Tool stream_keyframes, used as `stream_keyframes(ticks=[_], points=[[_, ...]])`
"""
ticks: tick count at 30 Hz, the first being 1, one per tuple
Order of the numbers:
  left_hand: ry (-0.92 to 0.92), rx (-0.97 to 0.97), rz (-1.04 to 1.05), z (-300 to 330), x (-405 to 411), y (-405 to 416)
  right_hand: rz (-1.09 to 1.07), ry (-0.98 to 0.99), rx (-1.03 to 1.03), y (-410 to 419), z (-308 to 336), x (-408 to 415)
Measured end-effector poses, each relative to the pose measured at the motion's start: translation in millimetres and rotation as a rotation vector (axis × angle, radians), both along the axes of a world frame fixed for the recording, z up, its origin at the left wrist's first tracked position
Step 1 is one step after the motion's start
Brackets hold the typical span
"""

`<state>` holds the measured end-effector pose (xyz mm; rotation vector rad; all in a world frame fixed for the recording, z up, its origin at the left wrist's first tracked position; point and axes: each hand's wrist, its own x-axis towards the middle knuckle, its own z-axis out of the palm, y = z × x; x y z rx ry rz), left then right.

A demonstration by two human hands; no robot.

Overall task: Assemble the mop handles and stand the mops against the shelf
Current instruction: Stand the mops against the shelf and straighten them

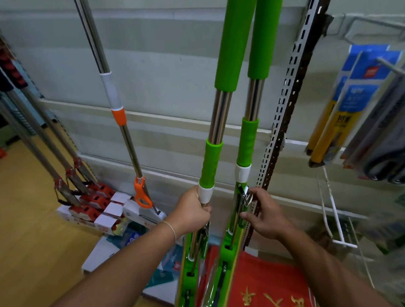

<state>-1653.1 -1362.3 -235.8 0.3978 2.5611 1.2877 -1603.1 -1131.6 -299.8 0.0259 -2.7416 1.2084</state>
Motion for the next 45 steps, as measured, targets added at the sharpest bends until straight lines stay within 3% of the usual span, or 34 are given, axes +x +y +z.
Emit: stream_keyframes(ticks=[10,22,40,45], points=[[0.051,-0.033,-0.021,0,1,-22,-0.079,-0.023,0.039,-15,0,0],[0.058,-0.051,-0.132,4,-25,-56,-0.414,-0.017,0.007,-42,2,18],[0.064,-0.052,-0.106,-6,-25,-34,-0.702,-0.086,0.020,-25,-1,-26],[0.067,-0.037,-0.107,-8,-21,-25,-0.731,-0.106,-0.063,-25,0,-47]])
